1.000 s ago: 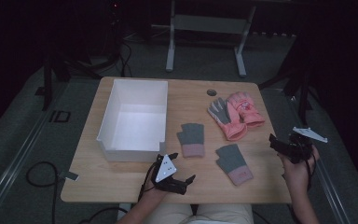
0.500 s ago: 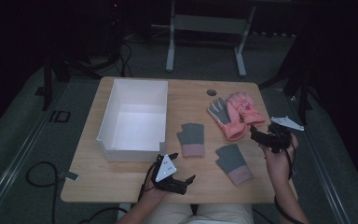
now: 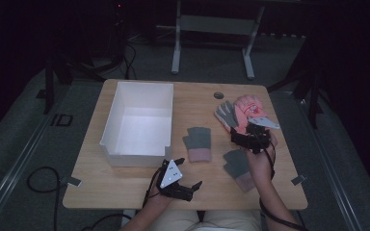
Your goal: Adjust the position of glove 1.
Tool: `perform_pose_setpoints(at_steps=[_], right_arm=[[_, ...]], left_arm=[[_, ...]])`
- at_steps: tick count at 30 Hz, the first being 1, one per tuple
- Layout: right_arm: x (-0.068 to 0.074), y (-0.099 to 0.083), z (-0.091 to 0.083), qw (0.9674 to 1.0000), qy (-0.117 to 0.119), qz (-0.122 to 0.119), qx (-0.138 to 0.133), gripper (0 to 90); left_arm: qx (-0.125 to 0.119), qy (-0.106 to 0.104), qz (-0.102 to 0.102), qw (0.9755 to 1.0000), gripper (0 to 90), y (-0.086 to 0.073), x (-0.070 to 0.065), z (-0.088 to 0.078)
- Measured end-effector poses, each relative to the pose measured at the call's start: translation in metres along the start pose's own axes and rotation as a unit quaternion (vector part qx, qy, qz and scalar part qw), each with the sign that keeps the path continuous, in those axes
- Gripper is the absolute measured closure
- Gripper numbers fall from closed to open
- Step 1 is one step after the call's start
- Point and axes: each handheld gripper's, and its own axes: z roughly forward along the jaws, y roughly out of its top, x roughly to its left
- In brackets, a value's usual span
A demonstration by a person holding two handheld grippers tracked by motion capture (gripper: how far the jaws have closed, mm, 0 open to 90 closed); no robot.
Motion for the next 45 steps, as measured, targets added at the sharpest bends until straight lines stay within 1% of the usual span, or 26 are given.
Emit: perform_pose_setpoints(at_steps=[3, 5, 6, 9, 11, 14, 15, 18, 19, 21, 26, 27, 30, 33, 36, 37, 39, 40, 41, 42, 44, 45], right_arm=[[0.017, 0.001, 0.006, 0.9999, 0.009, -0.009, 0.002, 21.0], [0.025, 0.001, 0.009, 0.9998, 0.018, -0.012, 0.005, 22.1], [0.028, 0.001, 0.01, 0.9998, 0.018, -0.011, 0.006, 22.1], [0.042, 0.001, 0.017, 0.9995, 0.028, -0.015, 0.01, 22.1], [0.049, 0.001, 0.021, 0.9993, 0.031, -0.018, 0.013, 22.1], [0.06, -0.001, 0.03, 0.999, 0.035, -0.014, 0.025, 22.3], [0.065, -0.002, 0.034, 0.9986, 0.041, -0.011, 0.03, 22.3], [0.078, -0.006, 0.044, 0.9977, 0.05, -0.017, 0.043, 22.4], [0.084, -0.008, 0.049, 0.9971, 0.055, -0.019, 0.05, 22.9], [0.09, -0.011, 0.055, 0.9967, 0.055, -0.022, 0.055, 24.5], [0.099, -0.019, 0.073, 0.9961, 0.054, -0.021, 0.067, 33.0], [0.1, -0.021, 0.077, 0.9957, 0.052, -0.021, 0.073, 34.4], [0.104, -0.026, 0.086, 0.9953, 0.049, -0.019, 0.082, 35.9], [0.106, -0.032, 0.096, 0.995, 0.037, -0.022, 0.09, 37.0], [0.109, -0.037, 0.103, 0.9938, 0.032, -0.029, 0.102, 40.5], [0.11, -0.04, 0.106, 0.9928, 0.033, -0.03, 0.111, 42.0], [0.111, -0.043, 0.107, 0.9931, 0.033, -0.035, 0.107, 43.9], [0.111, -0.043, 0.107, 0.9931, 0.034, -0.033, 0.107, 45.2], [0.111, -0.043, 0.107, 0.9933, 0.035, -0.028, 0.107, 47.1], [0.112, -0.043, 0.107, 0.9934, 0.034, -0.03, 0.106, 50.2], [0.112, -0.043, 0.107, 0.9935, 0.037, -0.035, 0.102, 59.2], [0.114, -0.043, 0.106, 0.9935, 0.037, -0.036, 0.102, 68.7]], left_arm=[[0.001, 0.0, 0.004, 1.0, 0.5, 0.0, 0.0, 0.0], [0.001, 0.0, 0.005, 1.0, 0.5, 0.0, -0.001, 0.0], [0.002, -0.001, 0.006, 1.0, 0.5, 0.0, -0.001, 0.0], [0.002, -0.002, 0.006, 1.0, 0.5, 0.0, -0.001, 0.0], [0.002, -0.005, 0.005, 1.0, 0.5, 0.0, 0.0, 0.0], [-0.004, -0.008, 0.0, 1.0, 0.5, 0.0, 0.001, -0.001], [-0.005, -0.008, -0.001, 1.0, 0.5, 0.0, 0.001, -0.001], [-0.003, -0.007, 0.004, 1.0, 0.5, 0.0, 0.0, -0.001], [-0.005, -0.007, 0.004, 1.0, 0.5, 0.0, 0.0, -0.001], [-0.005, -0.008, 0.004, 1.0, 0.5, 0.0, 0.0, -0.001], [-0.005, -0.009, 0.005, 0.9999, 0.5, 0.0, 0.0, -0.001], [-0.005, -0.009, 0.005, 0.9999, 0.5, 0.0, 0.0, -0.001], [-0.005, -0.009, 0.006, 0.9999, 0.5, 0.0, 0.0, -0.001], [-0.005, -0.009, 0.006, 0.9999, 0.5, 0.0, 0.0, -0.001], [-0.005, -0.008, 0.009, 0.9999, 0.5, 0.0, -0.001, -0.001], [-0.004, -0.008, 0.009, 0.9999, 0.5, 0.0, -0.001, -0.001], [-0.003, -0.008, 0.01, 0.9999, 0.5, 0.0, -0.001, -0.001], [-0.002, -0.007, 0.011, 0.9999, 0.6, 0.0, -0.001, -0.001], [-0.002, -0.006, 0.012, 0.9999, 0.6, 0.0, -0.001, -0.001], [-0.002, -0.006, 0.012, 0.9999, 0.5, 0.0, -0.002, 0.0], [0.0, -0.006, 0.013, 0.9999, 0.5, 0.0, -0.002, 0.0], [-0.001, -0.006, 0.012, 0.9999, 0.5, 0.0, -0.002, 0.0]])
